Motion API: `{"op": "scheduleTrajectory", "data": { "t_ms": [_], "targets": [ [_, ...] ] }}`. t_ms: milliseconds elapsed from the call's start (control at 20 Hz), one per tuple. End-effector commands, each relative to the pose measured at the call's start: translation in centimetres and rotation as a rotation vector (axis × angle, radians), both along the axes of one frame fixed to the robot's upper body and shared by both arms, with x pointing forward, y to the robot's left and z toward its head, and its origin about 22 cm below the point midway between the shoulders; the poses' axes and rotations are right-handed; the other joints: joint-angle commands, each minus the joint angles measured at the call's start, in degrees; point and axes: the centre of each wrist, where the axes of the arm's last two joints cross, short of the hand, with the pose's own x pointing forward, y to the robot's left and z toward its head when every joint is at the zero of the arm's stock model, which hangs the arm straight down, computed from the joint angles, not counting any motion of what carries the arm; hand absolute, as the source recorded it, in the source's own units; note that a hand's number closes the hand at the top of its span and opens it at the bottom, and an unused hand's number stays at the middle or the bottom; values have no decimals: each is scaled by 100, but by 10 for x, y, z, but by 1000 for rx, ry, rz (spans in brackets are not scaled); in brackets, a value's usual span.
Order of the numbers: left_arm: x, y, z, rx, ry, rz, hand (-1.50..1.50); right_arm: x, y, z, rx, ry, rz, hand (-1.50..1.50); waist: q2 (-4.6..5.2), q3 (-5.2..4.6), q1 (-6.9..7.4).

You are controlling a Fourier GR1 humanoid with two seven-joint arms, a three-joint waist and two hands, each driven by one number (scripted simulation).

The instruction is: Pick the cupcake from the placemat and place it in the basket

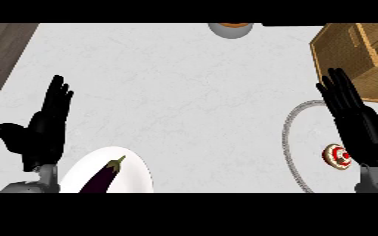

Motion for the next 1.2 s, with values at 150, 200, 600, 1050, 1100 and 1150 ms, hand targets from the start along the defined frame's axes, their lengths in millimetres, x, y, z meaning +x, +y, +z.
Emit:
{"op": "scheduleTrajectory", "data": {
  "t_ms": [150, 200, 600, 1050, 1100, 1150],
  "targets": [
    [16, 1, 33, 209, -113, -186, 0, -2, 47, 10, -30, -30, 651, 150, -216, -76, 119],
    [23, 7, 41, 267, -149, -211, 0, -1, 55, 16, -33, -62, 785, 150, -181, -71, 128],
    [22, 24, 34, 302, -111, -289, 0, -84, 70, 7, 95, -92, 923, -150, -252, -102, -185],
    [23, 23, 31, 310, -121, -312, 0, -41, 16, 140, -767, -354, 604, -150, -241, -131, -60],
    [29, 13, 35, 304, -121, -303, 0, -44, 15, 157, -903, -354, 648, -150, -259, -127, -168],
    [26, 17, 35, 298, -129, -315, 0, -40, 7, 168, -986, -329, 658, -150, -250, -122, -75]
  ]
}}
